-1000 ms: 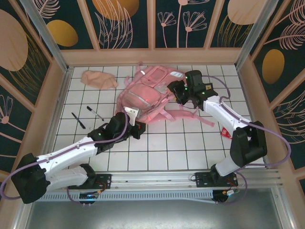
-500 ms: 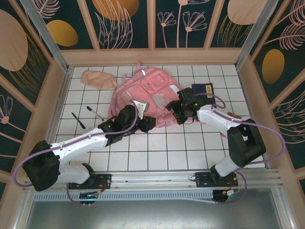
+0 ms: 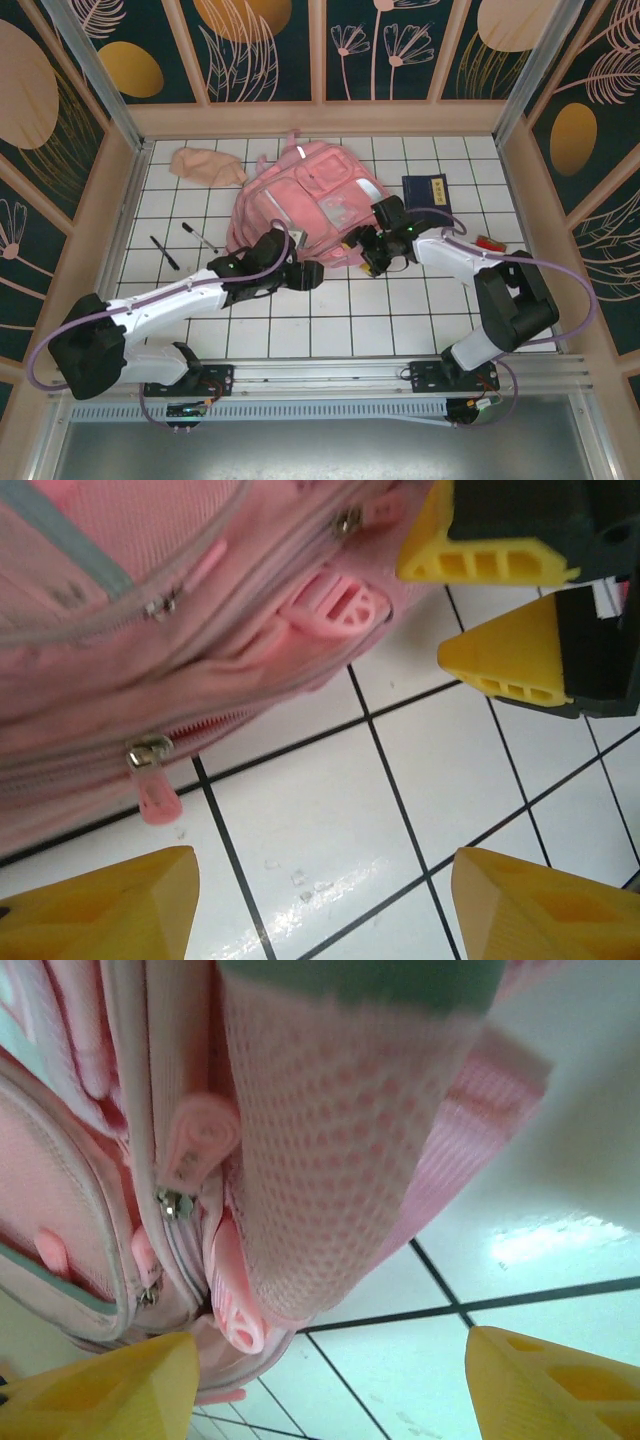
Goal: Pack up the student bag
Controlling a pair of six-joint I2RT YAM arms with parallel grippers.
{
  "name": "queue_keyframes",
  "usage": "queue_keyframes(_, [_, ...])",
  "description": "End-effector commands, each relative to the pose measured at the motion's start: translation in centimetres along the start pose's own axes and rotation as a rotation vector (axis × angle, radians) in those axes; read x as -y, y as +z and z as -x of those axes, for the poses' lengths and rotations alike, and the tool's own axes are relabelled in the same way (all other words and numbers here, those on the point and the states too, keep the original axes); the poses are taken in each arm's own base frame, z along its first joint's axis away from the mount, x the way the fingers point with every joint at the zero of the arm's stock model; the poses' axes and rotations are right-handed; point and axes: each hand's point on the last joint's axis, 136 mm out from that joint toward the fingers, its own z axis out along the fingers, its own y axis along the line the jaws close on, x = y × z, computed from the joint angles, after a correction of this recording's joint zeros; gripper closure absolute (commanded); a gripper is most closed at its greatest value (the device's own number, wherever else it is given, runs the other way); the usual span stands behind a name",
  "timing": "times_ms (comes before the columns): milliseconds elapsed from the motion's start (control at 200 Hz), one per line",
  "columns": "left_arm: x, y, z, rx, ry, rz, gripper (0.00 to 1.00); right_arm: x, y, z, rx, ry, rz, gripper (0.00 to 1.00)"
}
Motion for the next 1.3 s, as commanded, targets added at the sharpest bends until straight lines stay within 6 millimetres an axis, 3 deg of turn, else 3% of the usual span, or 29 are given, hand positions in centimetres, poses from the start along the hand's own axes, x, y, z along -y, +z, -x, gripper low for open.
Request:
queue_keyframes(0, [-1.3,0.9,-0.2,-0.011,-0.087,0.075,0.32,-1.7,1.0,0.5,0.012,0.063,0.069,0.32])
queue_keyframes(80, [-2.6,1.5,0.1,0.000,-0.124,0.162,0.32,-2.2,1.7,1.3,0.038,0.071,0.093,0.44])
queue_keyframes(155, [-3.4,2.4,-0.2,-0.022,-0.155,0.217,0.33,-3.0,1.8,1.6,0.050,0.064,0.132,0.65])
queue_keyframes(340, [-5.0,3.6,-0.1,-0.008,-0.192,0.304,0.36,-5.2,0.2,1.9,0.077,0.035,0.187,1.00])
queue_keyframes(576, [-6.9,4.6,0.7,0.036,-0.181,0.364,0.53,-5.8,-1.1,1.6,0.085,0.008,0.189,1.00])
queue_keyframes(761, [-4.7,3.5,3.3,0.109,-0.014,0.229,1.00,-6.0,-1.8,1.8,0.109,-0.029,0.178,1.00])
queue_keyframes(896, [-4.1,1.0,3.8,0.148,0.057,0.161,1.00,-5.9,-2.2,2.4,0.139,-0.093,0.136,1.00])
queue_keyframes(1006, [-3.9,-0.5,2.3,0.128,0.077,0.109,1.00,-5.8,-2.4,4.0,0.165,-0.171,0.103,1.00])
queue_keyframes(1166, [-1.5,-0.2,-2.2,0.025,0.131,-0.139,1.00,-6.8,-1.9,7.1,0.153,-0.290,0.102,1.00])
queue_keyframes(1296, [-0.3,-0.6,-1.6,0.050,0.179,-0.189,1.00,-7.0,-2.3,10.3,0.189,-0.284,0.054,1.00])
